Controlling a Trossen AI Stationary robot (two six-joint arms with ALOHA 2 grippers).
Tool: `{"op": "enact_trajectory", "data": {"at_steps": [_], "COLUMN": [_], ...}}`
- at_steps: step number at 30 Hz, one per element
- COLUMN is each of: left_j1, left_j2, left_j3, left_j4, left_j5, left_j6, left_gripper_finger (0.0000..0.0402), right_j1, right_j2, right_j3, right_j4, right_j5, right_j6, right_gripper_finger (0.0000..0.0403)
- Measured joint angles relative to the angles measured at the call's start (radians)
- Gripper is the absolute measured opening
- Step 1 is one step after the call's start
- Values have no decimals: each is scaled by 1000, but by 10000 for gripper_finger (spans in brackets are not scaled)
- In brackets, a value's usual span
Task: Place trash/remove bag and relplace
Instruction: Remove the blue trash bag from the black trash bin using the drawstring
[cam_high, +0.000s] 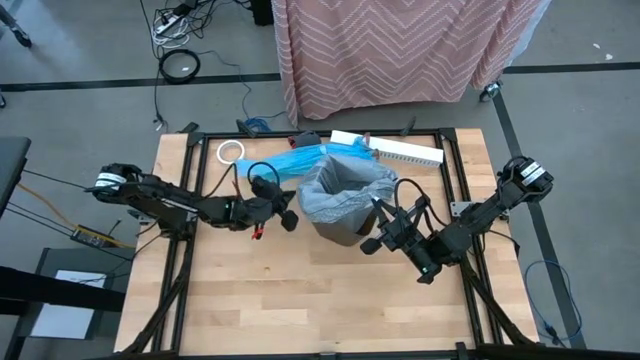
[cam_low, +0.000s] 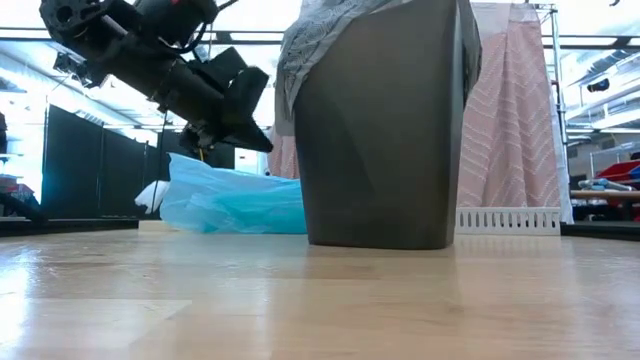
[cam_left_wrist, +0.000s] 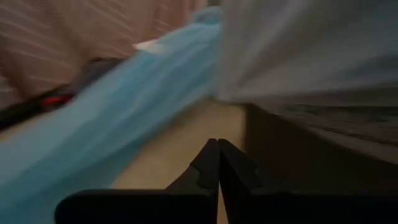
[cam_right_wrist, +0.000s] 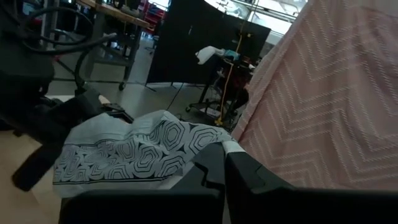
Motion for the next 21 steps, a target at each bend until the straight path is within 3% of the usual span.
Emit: {"op": "enact_trajectory", "data": {"at_steps": [7,14,21], "left_j1": [-1,-47,-151], "left_j2": [123,312,445], "left_j3": [1,9,22], "left_j4": [327,654,801], "left_j5": [238,591,779], "left_j6": [-5,-217,-316], "left_gripper_finger": [14,14,12], "right_j1": [0,1,-12], "right_j2": [0,1,1], "right_j3": [0,0,0], "right_j4": [-1,-2,-1], "right_j5": [0,0,-1], "right_j6": [7,-5,-9], "right_gripper_finger": [0,0,0]}}
